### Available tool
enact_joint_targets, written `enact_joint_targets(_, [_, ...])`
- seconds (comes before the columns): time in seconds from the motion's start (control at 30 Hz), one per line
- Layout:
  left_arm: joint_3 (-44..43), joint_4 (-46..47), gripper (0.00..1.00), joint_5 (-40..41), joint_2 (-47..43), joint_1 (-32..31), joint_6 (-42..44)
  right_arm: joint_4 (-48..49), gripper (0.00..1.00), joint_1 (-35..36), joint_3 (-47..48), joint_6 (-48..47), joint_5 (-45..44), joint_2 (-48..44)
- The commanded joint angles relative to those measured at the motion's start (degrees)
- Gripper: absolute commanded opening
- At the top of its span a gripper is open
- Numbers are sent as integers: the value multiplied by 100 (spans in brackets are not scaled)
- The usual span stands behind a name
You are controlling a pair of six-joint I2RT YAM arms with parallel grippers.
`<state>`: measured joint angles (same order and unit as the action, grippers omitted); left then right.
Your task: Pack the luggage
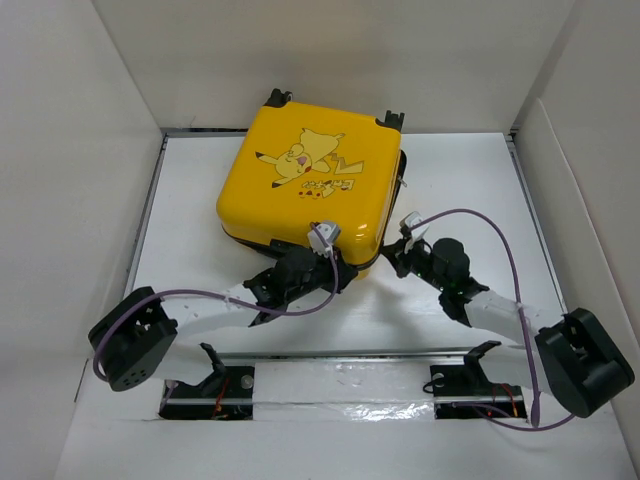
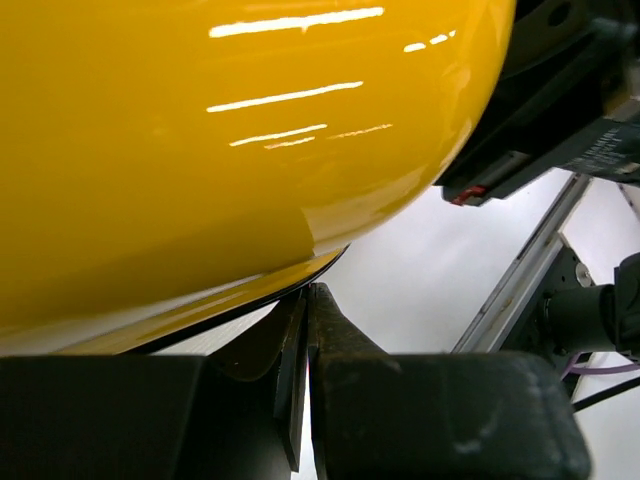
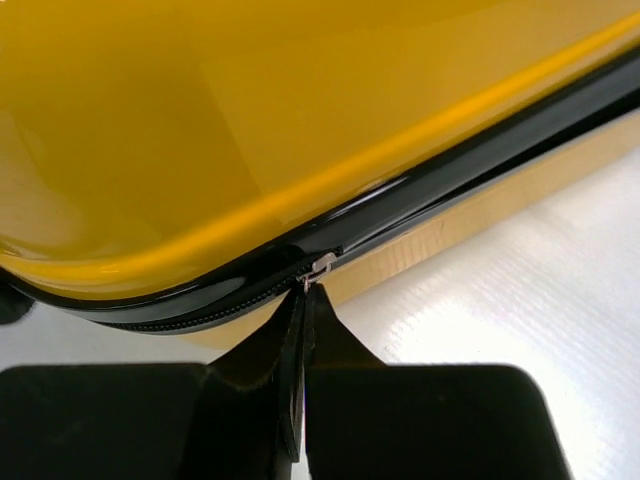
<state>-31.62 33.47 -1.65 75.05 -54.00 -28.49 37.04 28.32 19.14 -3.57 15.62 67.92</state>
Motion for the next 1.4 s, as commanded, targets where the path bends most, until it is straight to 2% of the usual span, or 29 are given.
enact_joint_targets(0.0, [-625,213,0,613,202,38,212,34,0,323,178,576,-304,-533])
enact_joint_targets(0.1, [-1021,71,0,745,361,310,221,-696,0,736,21,901,-717,-1078])
enact_joint_targets(0.27, [-1452,160,0,903,686,372,309,-1953,0,1561,-24,1349,-1121,-1746])
enact_joint_targets(0.4, [-1567,256,0,982,923,425,222,-2613,0,2107,72,1579,-1113,-1809])
enact_joint_targets(0.5, [-1663,353,0,877,1055,478,116,-2501,0,2685,125,1868,-1192,-1669])
enact_joint_targets(0.6, [-1708,379,0,789,960,478,-16,-1693,0,3056,178,2220,-1814,-1205])
enact_joint_targets(0.67, [-1524,257,7,937,697,478,-104,-1349,0,3057,240,2413,-2419,-983])
enact_joint_targets(0.7, [-1436,195,20,1017,313,539,-182,-1226,0,3057,214,2449,-2571,-922])
enact_joint_targets(0.8, [-1242,-174,43,1105,-627,907,-297,-778,0,3004,38,2537,-2783,-912])
enact_joint_targets(0.9, [-1601,-709,48,1579,-1314,1215,-367,-847,0,2943,81,2458,-2740,-921])
enact_joint_targets(1.0, [-2049,-974,48,1327,-1335,2171,-752,-1040,0,2943,204,2449,-2660,-868])
enact_joint_targets(1.03, [-2094,-974,47,908,-1265,2879,-920,-1119,0,2943,231,2440,-2669,-851])
enact_joint_targets(1.13, [-2059,-755,44,255,-887,3902,-1649,-1163,0,2943,275,2449,-2669,-868])
enact_joint_targets(1.17, [-2007,-755,44,201,-791,4549,-1868,-1172,0,2943,275,2449,-2687,-877])
enact_joint_targets(1.2, [-1919,-676,44,200,-633,4808,-2314,-1172,0,2943,284,2449,-2687,-903])
enact_joint_targets(1.27, [-1761,-422,44,-72,-422,5257,-2608,-1190,0,2943,284,2397,-2695,-921])
enact_joint_targets(1.3, [-1830,-508,43,-151,-264,5625,-2713,-1199,0,2943,284,2388,-2695,-938])
enact_joint_targets(1.37, [-2110,-876,40,-492,411,5934,-2627,-1251,0,2943,292,2335,-2678,-1026])
